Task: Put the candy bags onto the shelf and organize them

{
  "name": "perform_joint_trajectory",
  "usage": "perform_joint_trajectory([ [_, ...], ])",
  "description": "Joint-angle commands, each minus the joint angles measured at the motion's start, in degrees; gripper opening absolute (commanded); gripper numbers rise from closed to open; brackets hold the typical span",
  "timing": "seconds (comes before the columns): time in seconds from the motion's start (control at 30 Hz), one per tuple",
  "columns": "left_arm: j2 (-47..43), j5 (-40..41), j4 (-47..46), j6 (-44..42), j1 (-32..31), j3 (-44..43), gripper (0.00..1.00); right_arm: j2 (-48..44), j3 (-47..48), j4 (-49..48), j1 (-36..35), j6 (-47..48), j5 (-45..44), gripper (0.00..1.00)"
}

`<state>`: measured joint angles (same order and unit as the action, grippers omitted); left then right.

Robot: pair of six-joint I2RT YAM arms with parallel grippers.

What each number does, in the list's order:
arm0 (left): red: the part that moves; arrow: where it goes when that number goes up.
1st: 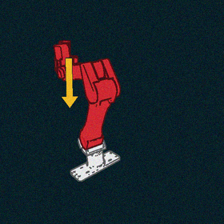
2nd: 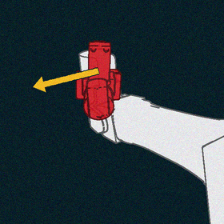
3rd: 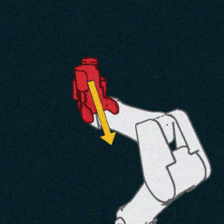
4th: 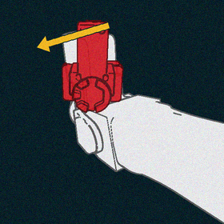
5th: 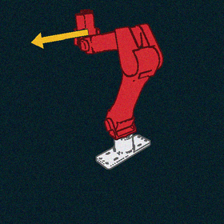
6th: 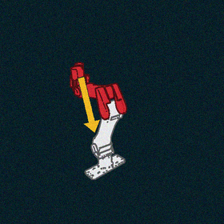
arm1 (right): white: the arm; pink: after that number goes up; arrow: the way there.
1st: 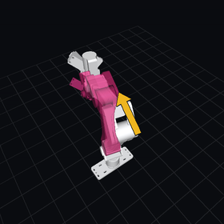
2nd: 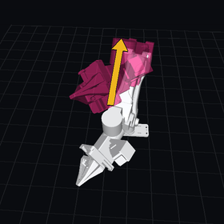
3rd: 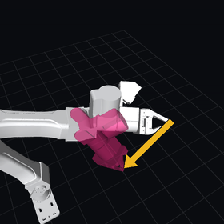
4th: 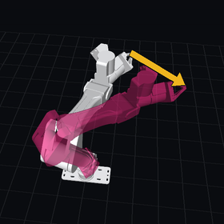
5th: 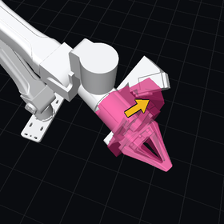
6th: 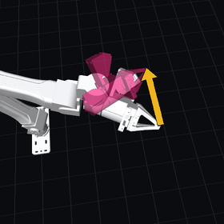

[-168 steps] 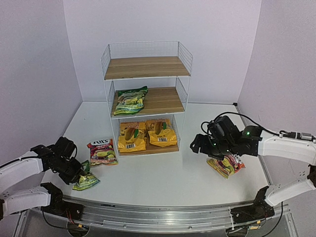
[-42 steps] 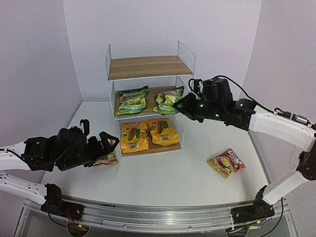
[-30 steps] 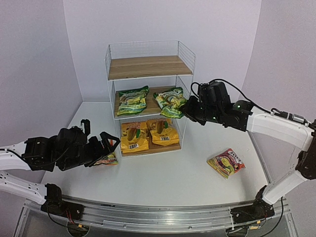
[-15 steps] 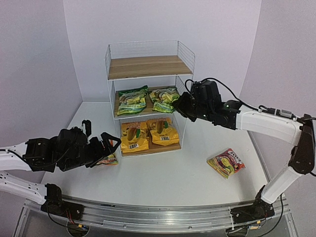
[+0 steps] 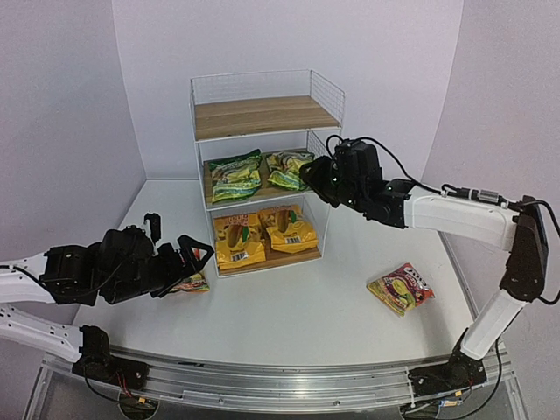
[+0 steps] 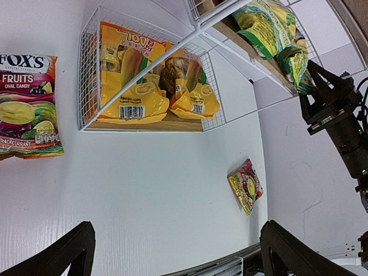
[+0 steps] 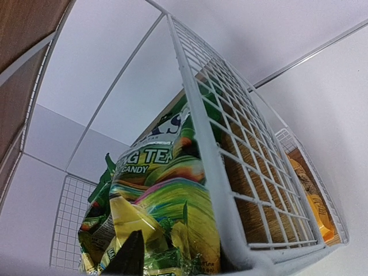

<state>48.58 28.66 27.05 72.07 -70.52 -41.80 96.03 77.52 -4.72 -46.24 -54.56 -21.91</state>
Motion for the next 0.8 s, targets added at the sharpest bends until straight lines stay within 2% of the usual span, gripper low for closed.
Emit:
perform_joint_trajectory([
  [0.0, -1.2, 0.7, 0.1, 0.4, -0.1, 0.1, 1.0, -1.9, -1.0, -3.9, -0.4, -0.4, 0.3, 0.44],
  [0.07, -1.2, 0.9, 0.4, 0.4, -0.1, 0.1, 1.0, -3.5, -2.2, -3.6, -0.6, -0.6, 0.5, 0.48],
  [0.23, -1.4, 2.1, 2.8, 0.6, -0.1, -0.8, 1.0, -8.0, -4.0, 1.5, -0.9, -1.2, 2.3, 0.72],
  [0.37, -2.7, 3.5, 5.0, 1.6, -0.1, -0.6, 1.0, -11.0, -6.6, 3.7, -1.7, -1.3, 3.7, 0.74],
  [0.6, -2.4, 6.0, 9.9, 3.3, 0.0, -1.0, 1.0, -10.7, -6.4, 4.5, -2.1, -0.3, 11.4, 0.62],
  [0.7, 0.4, 6.9, 13.7, 4.3, 1.2, -2.3, 1.0, -7.6, -3.2, 4.5, -2.2, 1.0, 13.3, 0.5],
  [0.77, 2.7, 4.6, 14.0, 2.9, 5.0, -2.5, 1.0, -5.8, -1.1, 4.5, -2.1, 2.4, 12.6, 0.44],
])
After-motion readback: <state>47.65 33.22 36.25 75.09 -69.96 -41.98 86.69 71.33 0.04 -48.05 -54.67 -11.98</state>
